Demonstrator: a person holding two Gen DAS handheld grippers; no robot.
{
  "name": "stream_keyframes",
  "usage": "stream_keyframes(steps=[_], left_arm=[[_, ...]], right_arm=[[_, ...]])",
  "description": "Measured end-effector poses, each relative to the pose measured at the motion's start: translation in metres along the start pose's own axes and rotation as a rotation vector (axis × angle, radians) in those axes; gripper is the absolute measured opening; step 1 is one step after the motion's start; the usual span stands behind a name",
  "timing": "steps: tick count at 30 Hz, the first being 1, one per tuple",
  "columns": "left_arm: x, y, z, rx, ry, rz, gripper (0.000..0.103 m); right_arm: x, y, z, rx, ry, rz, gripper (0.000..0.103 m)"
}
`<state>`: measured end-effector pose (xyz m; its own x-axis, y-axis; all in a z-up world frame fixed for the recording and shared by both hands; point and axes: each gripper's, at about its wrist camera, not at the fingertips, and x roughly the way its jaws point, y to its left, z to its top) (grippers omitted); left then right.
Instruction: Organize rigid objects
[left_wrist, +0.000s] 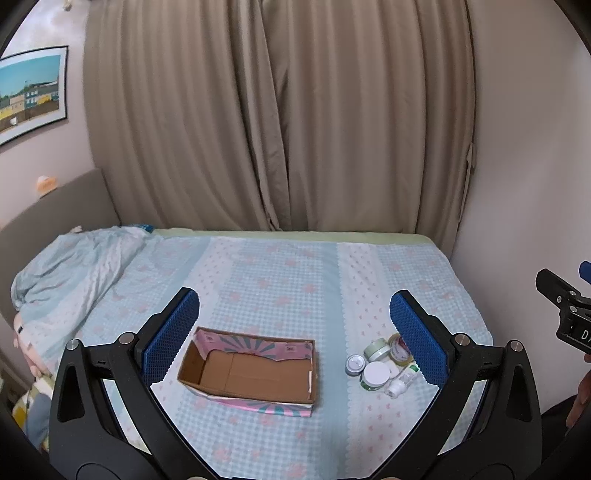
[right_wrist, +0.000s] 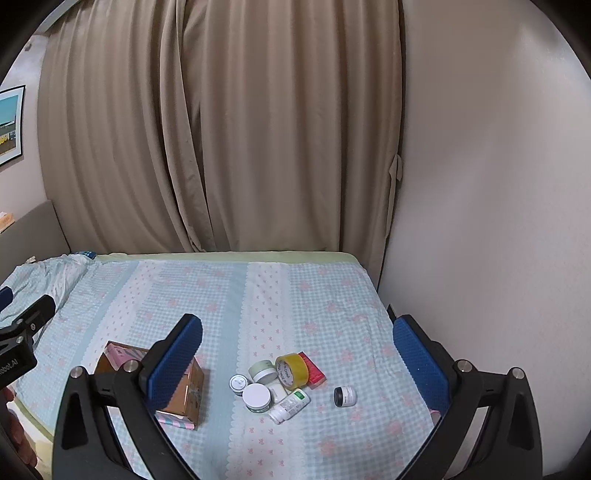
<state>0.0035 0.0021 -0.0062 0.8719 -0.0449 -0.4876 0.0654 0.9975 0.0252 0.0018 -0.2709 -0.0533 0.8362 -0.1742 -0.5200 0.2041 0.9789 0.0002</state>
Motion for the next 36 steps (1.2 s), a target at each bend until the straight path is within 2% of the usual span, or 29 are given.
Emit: stream_keyframes(steps=[36], left_arm=[[0.0063, 0.0021, 0.0050, 0.002, -0.003, -0.030, 0.103]], right_arm=[[0.0006, -0.0003, 0.0006, 0.019, -0.002, -0.003, 0.103]])
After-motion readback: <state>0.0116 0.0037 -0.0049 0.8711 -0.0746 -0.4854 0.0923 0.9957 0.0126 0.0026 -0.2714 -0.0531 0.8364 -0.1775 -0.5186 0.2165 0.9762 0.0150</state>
